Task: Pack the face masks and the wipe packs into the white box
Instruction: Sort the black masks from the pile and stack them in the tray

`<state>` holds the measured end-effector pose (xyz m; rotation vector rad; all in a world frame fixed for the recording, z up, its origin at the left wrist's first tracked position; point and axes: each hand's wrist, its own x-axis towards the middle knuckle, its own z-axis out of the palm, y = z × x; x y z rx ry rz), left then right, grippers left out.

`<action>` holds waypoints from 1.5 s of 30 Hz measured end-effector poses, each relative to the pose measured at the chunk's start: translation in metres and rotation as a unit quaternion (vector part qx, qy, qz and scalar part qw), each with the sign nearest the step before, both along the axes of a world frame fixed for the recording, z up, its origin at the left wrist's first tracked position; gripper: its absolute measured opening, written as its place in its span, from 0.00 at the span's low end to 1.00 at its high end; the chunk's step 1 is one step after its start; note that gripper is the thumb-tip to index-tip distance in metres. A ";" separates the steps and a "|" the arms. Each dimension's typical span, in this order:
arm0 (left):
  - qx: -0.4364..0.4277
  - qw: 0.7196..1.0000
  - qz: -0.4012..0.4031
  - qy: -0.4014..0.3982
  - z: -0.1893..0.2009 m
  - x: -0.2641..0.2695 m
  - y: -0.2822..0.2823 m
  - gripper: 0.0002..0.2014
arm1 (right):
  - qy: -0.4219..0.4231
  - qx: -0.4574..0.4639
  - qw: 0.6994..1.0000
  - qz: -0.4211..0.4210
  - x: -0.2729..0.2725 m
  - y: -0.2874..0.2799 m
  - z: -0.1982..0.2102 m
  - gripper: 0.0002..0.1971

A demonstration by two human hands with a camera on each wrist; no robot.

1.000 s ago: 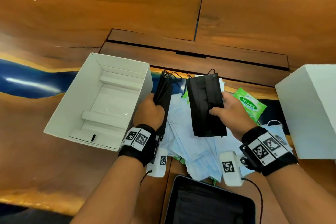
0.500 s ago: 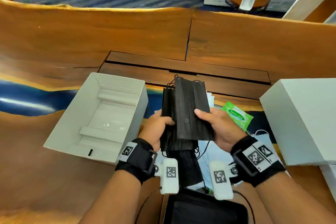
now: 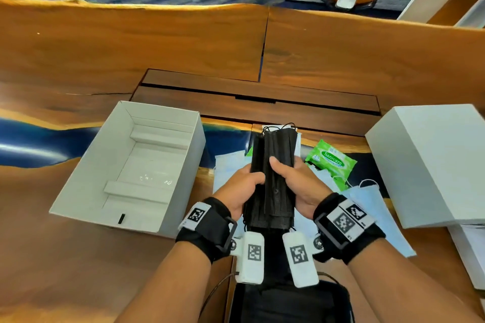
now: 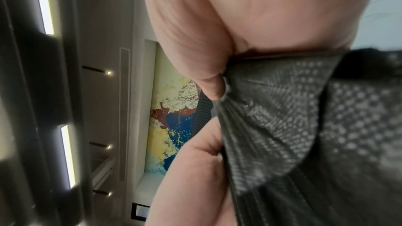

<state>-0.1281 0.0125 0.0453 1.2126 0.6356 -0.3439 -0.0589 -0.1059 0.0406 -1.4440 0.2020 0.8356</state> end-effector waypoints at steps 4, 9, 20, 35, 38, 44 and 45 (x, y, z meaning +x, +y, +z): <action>-0.017 0.999 0.028 0.007 -0.003 0.001 0.001 0.13 | -0.030 -0.063 0.998 -0.003 0.004 -0.003 0.003 0.20; -0.037 0.996 0.082 0.013 -0.009 -0.001 0.007 0.11 | -0.100 -0.141 0.984 -0.049 0.011 -0.015 0.006 0.10; -0.134 0.987 0.084 0.025 -0.024 0.001 0.005 0.38 | -0.029 -0.028 0.996 0.081 0.004 -0.020 0.015 0.06; -0.332 0.933 0.086 -0.109 -0.034 -0.025 0.006 0.26 | -0.046 -0.011 0.984 -0.172 0.011 -0.003 0.008 0.06; -0.318 0.939 0.060 -0.120 -0.037 -0.027 0.005 0.31 | -0.013 0.019 0.980 -0.199 0.015 -0.006 0.010 0.07; -0.236 0.967 0.047 -0.083 -0.031 -0.020 0.008 0.30 | -0.016 0.050 0.975 -0.214 0.031 -0.020 0.023 0.15; -0.235 0.967 0.059 -0.081 -0.030 -0.019 0.011 0.29 | -0.020 0.059 0.975 -0.213 0.035 -0.024 0.028 0.16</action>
